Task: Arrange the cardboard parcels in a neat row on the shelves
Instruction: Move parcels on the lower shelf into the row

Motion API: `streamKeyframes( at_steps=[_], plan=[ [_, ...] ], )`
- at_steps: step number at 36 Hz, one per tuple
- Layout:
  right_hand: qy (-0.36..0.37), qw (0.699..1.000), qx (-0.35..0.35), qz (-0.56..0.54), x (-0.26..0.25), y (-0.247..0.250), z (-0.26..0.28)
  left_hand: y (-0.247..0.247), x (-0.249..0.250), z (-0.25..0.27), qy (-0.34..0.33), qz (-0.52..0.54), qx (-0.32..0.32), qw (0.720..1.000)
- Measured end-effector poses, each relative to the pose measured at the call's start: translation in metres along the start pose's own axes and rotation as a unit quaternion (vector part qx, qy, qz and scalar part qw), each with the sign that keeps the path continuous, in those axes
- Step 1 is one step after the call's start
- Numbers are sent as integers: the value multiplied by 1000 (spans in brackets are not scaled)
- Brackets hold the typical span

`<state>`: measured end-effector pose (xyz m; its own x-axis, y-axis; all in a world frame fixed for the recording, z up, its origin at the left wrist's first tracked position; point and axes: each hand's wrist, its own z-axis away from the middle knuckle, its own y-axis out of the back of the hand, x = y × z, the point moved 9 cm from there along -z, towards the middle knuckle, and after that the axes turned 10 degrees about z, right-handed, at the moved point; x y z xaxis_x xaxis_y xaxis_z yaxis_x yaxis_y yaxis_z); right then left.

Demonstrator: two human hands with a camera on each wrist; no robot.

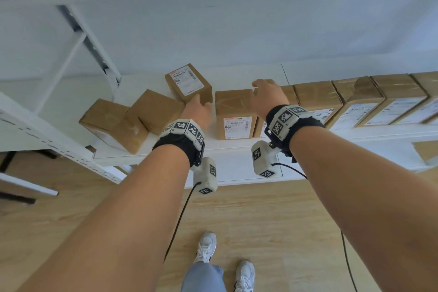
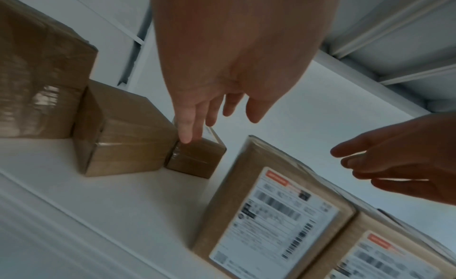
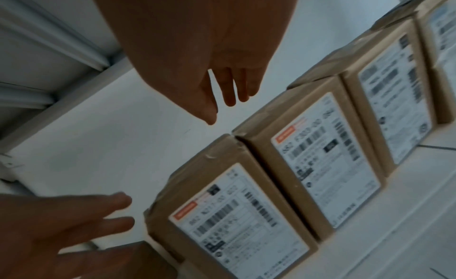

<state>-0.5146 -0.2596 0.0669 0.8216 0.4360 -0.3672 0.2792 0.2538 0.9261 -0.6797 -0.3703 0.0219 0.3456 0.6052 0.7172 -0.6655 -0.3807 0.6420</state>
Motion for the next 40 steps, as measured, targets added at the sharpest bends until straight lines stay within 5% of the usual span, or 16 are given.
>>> streamKeyframes(
  at_steps=[9,22,40],
  plan=[
    [47,998,-27,-27,-79,-25,-13,54,-40,-15,-42,-236,25,971],
    [41,996,-84,10,-152,-91,-45,54,-74,-54,-132,-517,-54,844],
    [-62,993,-94,37,-147,-119,-106,84,-70,-127,-99,-450,-50,886]
  ],
)
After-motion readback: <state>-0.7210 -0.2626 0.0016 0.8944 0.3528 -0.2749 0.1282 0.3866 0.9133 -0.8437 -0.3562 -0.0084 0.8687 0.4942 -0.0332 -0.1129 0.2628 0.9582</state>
